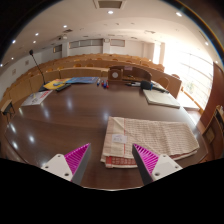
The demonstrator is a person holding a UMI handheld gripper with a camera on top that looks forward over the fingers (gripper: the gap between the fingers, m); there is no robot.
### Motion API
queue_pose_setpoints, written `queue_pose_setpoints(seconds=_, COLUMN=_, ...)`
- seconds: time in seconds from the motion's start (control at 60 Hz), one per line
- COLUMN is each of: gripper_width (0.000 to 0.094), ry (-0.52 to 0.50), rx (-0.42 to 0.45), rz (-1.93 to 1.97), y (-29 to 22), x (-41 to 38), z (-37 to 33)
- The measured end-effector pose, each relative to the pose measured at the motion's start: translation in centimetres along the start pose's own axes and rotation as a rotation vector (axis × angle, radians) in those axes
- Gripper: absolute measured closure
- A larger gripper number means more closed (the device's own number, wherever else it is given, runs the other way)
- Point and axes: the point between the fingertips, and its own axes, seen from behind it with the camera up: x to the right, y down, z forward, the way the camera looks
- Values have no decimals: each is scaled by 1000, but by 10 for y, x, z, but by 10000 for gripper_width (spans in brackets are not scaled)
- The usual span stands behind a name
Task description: Fold towel
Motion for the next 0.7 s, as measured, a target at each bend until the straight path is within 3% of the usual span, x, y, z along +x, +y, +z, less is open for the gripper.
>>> queue_pose_setpoints(seconds=0.133, gripper_width=91, ry=10, rx=-33, rz=14, y=4, x=12, z=53)
queue_pose_setpoints(seconds=0.2, gripper_width=160, ry=15, rx=-53, rz=25, y=9, x=15, z=66)
queue_pose_setpoints(seconds=0.317, gripper_width=459, ry=50, rx=-23, rz=-33, y=2, x=22, z=77)
queue_pose_setpoints(seconds=0.4, gripper_width=835, ry=87, rx=-16, rz=-62, y=0, x=25, z=81)
queue_pose_setpoints(seconds=0.583, gripper_width=863, ry=35, rx=-53, rz=22, y=-9, x=15, z=66)
queue_pose_setpoints(seconds=0.7, gripper_width=863, ry=-83, rx=14, rz=170, y=-52, x=-9, z=34)
